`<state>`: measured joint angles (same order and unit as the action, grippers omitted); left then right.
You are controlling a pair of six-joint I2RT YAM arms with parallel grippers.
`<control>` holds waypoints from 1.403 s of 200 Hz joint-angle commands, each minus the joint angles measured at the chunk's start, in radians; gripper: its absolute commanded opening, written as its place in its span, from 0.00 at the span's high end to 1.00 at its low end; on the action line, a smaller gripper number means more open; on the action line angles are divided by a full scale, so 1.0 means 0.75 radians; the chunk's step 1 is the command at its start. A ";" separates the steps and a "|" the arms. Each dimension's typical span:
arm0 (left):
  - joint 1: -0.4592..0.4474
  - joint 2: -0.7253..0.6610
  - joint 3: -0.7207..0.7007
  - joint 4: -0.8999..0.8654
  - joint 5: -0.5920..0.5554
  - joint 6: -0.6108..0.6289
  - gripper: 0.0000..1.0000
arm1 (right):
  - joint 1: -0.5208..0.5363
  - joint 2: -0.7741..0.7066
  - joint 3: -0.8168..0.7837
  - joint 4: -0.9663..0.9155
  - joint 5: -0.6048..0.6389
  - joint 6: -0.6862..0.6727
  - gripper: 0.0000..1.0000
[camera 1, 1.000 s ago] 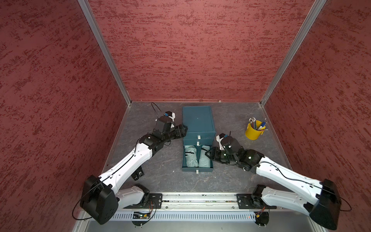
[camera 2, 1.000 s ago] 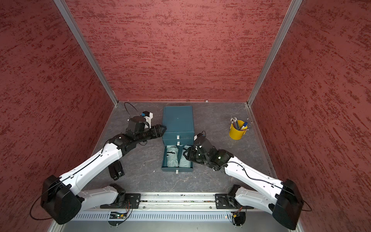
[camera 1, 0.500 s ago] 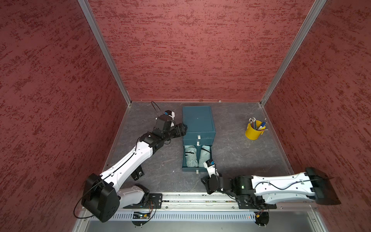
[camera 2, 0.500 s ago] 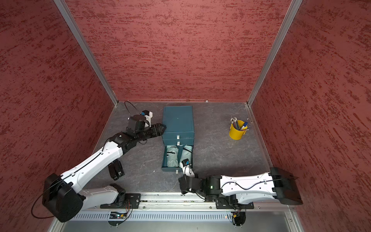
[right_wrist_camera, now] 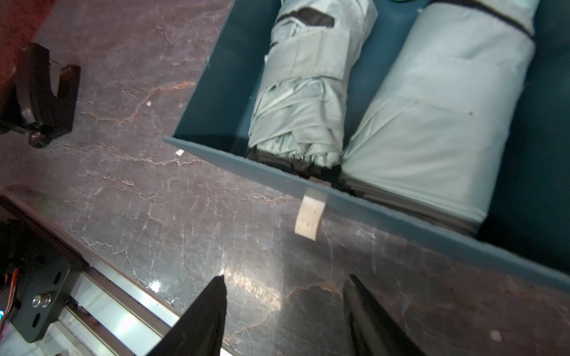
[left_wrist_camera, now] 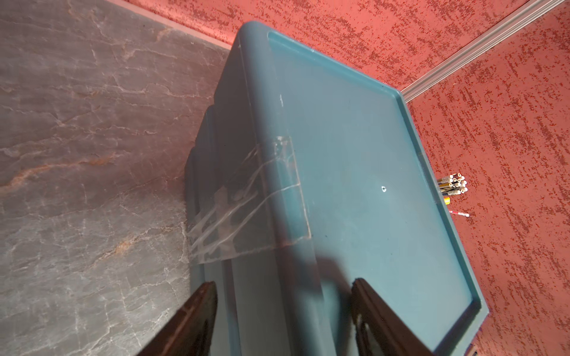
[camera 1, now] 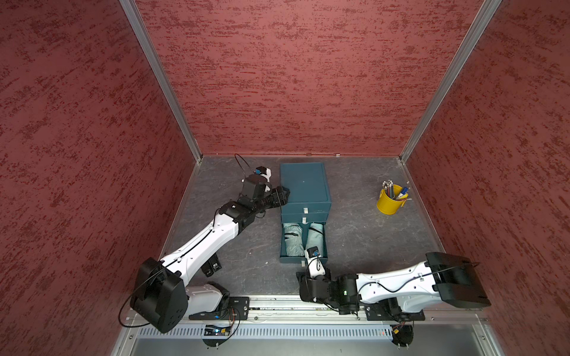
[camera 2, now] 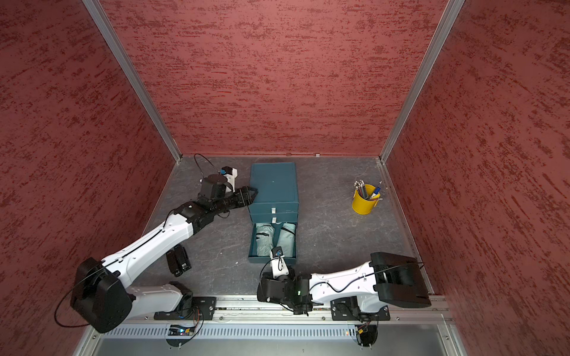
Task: Place the umbrella in the drawer by color
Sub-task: Close the drawer in the storage box.
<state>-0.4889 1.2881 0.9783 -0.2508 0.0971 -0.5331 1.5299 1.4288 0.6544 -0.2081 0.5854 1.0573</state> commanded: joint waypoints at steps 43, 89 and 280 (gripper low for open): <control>-0.034 0.042 -0.001 -0.131 -0.123 0.077 0.36 | 0.010 0.029 -0.036 0.212 0.196 -0.133 0.40; -0.048 0.038 0.003 -0.130 -0.109 0.079 0.36 | 0.003 0.030 -0.121 0.347 0.268 -0.153 0.43; -0.121 0.026 -0.025 -0.218 -0.228 0.144 0.43 | -0.290 0.429 -0.326 1.594 0.196 -0.862 0.42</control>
<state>-0.5678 1.3018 1.0054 -0.2596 -0.0422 -0.4698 1.3567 1.6878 0.4202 0.7219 0.7979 0.5354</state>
